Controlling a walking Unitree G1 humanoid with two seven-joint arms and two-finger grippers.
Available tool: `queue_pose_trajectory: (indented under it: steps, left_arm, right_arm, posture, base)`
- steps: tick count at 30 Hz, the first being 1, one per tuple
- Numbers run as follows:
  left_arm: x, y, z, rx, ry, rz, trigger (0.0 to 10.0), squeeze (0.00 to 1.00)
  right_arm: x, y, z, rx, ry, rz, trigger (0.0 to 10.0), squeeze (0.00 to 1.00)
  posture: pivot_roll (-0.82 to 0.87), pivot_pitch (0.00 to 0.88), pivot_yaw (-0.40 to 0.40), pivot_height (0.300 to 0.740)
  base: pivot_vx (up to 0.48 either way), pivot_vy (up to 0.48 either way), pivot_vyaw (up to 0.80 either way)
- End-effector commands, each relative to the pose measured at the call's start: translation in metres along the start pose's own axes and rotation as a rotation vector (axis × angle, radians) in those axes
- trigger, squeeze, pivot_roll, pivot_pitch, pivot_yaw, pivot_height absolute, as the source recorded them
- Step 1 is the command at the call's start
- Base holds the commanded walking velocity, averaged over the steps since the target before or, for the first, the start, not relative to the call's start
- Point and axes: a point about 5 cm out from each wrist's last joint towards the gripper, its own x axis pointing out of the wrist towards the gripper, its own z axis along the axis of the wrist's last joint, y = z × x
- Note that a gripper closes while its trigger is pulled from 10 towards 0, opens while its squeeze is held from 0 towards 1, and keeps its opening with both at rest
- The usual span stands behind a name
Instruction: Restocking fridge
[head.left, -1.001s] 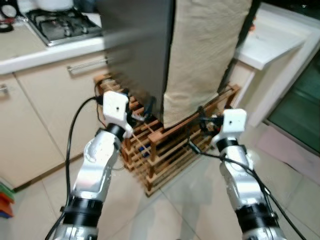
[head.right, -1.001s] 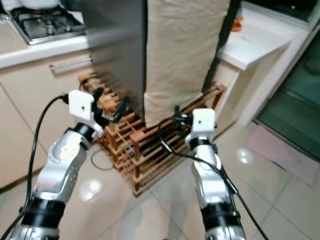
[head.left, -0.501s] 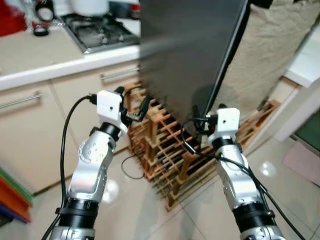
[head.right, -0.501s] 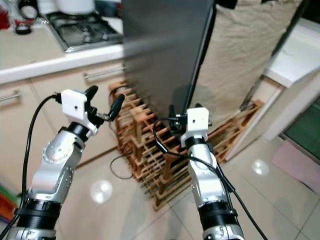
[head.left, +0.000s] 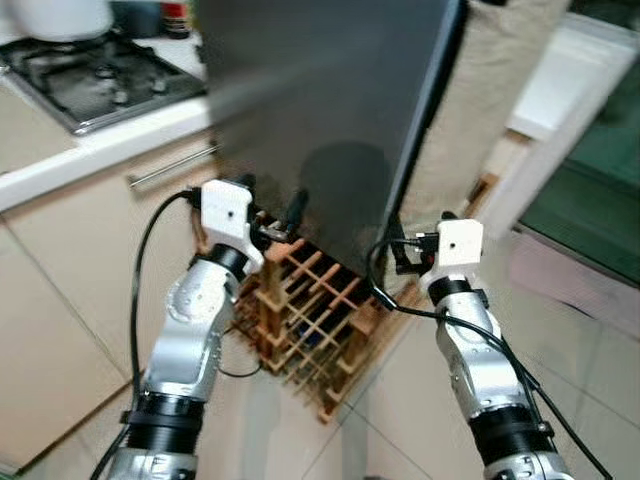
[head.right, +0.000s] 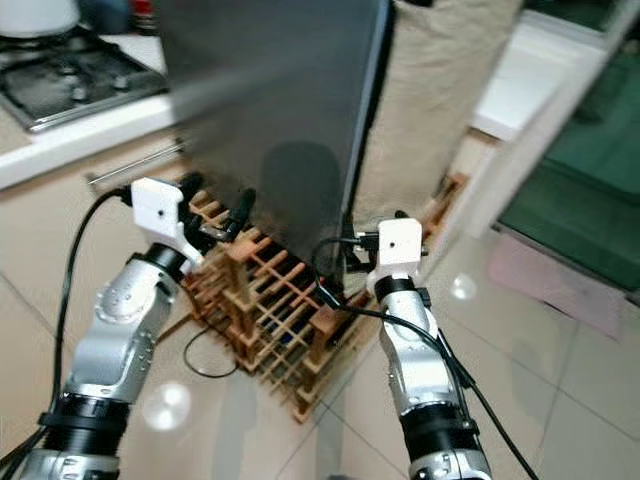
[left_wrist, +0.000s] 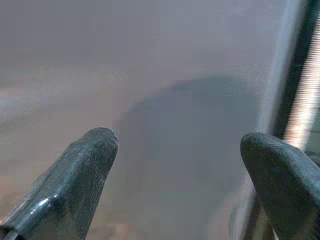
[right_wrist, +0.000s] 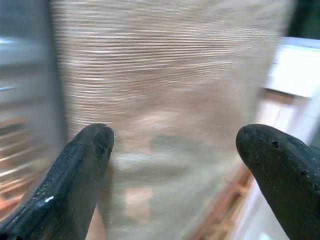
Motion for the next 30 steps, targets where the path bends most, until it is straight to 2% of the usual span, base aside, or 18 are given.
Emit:
queue_pose_trajectory:
  steps: [1,4,6,8,13,15,23,30]
  left_arm:
    - [-0.001,0.002,0.001,0.005,0.004,0.003,10.0,0.0]
    - [-0.002,0.001,0.0,-0.005,0.014,-0.013,10.0,0.0]
    - [-0.003,-0.005,-0.001,-0.035,0.021,-0.071,10.0,0.0]
    - [-0.005,-0.007,-0.001,-0.03,0.029,-0.105,10.0,0.0]
    - [-0.01,-0.012,0.003,-0.032,0.04,-0.169,10.0,0.0]
    - [-0.012,-0.014,0.009,-0.058,0.029,-0.193,10.0,0.0]
    - [-0.014,-0.022,0.015,-0.097,0.015,-0.251,10.0,0.0]
    - [-0.018,-0.025,0.013,-0.105,0.05,-0.276,10.0,0.0]
  right_arm:
    - [0.0,0.0,0.003,-0.001,-0.019,0.0,10.0,0.0]
    - [0.001,0.001,0.004,0.0,-0.021,0.001,10.0,0.0]
    - [0.0,-0.001,0.007,0.012,-0.033,-0.013,10.0,0.0]
    - [-0.001,-0.002,0.006,0.01,-0.013,-0.018,10.0,0.0]
    - [-0.008,-0.004,0.005,0.019,-0.012,-0.008,10.0,0.0]
    - [-0.011,-0.006,0.002,0.014,-0.004,-0.005,10.0,0.0]
    - [-0.011,-0.006,0.003,0.011,0.001,0.0,10.0,0.0]
    - [-0.011,-0.004,0.005,0.012,-0.003,0.008,10.0,0.0]
  posture:
    - [0.09,0.0,-0.069,0.74]
    - [0.09,0.0,-0.07,0.74]
    - [0.08,0.0,-0.072,0.74]
    - [0.08,0.0,-0.073,0.74]
    - [0.08,0.0,-0.076,0.74]
    - [0.08,0.0,-0.076,0.74]
    - [0.08,0.0,-0.081,0.74]
    - [0.09,0.0,-0.082,0.74]
  base:
    - [0.0,0.0,0.0]
    - [0.0,0.0,0.0]
    - [0.0,0.0,0.0]
    - [0.0,0.0,0.0]
    - [0.0,0.0,-0.6]
    - [0.0,0.0,-0.59]
    - [0.0,0.0,-0.56]
    - [0.0,0.0,-0.54]
